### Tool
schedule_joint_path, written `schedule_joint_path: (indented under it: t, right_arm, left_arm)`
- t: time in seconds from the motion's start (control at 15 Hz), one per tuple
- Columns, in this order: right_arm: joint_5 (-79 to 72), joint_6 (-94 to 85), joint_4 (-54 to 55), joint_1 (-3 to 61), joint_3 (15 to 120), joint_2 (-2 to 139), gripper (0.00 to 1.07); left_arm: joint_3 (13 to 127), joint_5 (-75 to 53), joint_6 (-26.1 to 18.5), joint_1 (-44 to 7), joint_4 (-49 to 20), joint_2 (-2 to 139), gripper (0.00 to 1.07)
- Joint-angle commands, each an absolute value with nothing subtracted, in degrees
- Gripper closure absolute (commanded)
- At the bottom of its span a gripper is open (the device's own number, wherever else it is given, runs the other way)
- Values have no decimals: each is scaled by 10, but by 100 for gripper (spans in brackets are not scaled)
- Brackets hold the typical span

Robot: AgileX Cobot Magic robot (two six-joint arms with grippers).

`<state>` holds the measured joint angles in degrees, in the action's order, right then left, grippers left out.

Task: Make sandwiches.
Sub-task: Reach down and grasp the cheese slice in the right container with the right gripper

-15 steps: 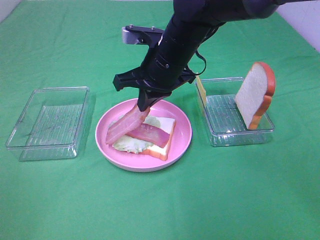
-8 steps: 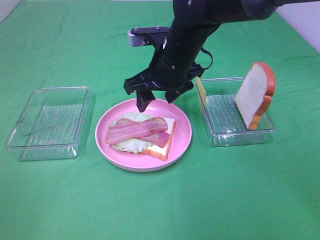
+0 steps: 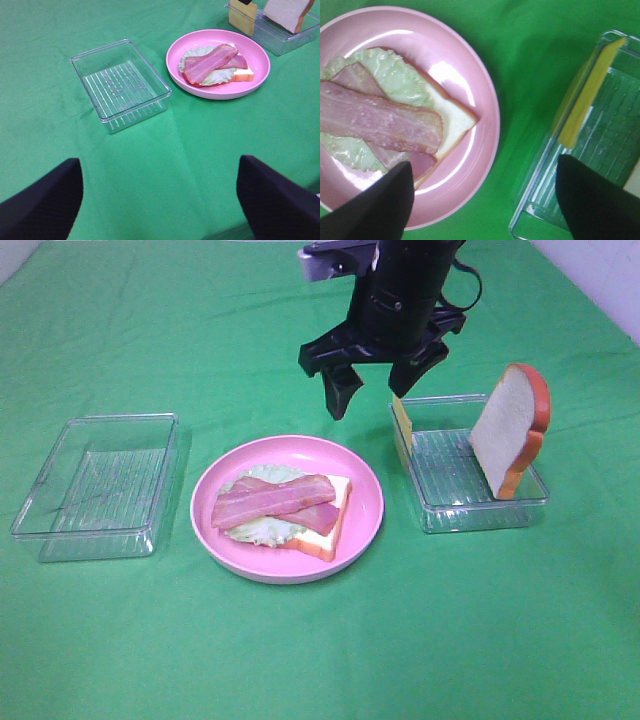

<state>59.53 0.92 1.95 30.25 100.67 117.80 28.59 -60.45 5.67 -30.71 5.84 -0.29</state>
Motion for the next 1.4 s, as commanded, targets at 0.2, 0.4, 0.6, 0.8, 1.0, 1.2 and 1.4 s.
schedule_joint_path:
  t: [0.2, 0.4, 0.6, 0.8, 1.0, 1.2, 1.4]
  right_arm:
    - [616, 13, 17, 259, 1038, 1189, 35]
    - [604, 6, 19, 235, 1045, 1217, 42]
    - [584, -3, 32, 230, 1050, 1261, 46]
    - [571, 0, 28, 230, 1055, 1276, 52]
    - [570, 0, 10, 230, 1055, 1281, 60]
    - [576, 0, 0, 230, 1055, 1289, 72]
    - [578, 0, 0, 230, 1055, 1294, 86]
  left_arm:
    - [285, -599, 56, -308, 58, -14, 26]
    - [285, -599, 56, -308, 57, -14, 26]
    - [285, -599, 56, -308, 57, -14, 26]
    - [285, -599, 56, -308, 57, -14, 26]
    - [285, -599, 56, -308, 57, -14, 26]
    - [285, -599, 56, -308, 57, -14, 26]
    - [285, -599, 56, -308, 57, -14, 26]
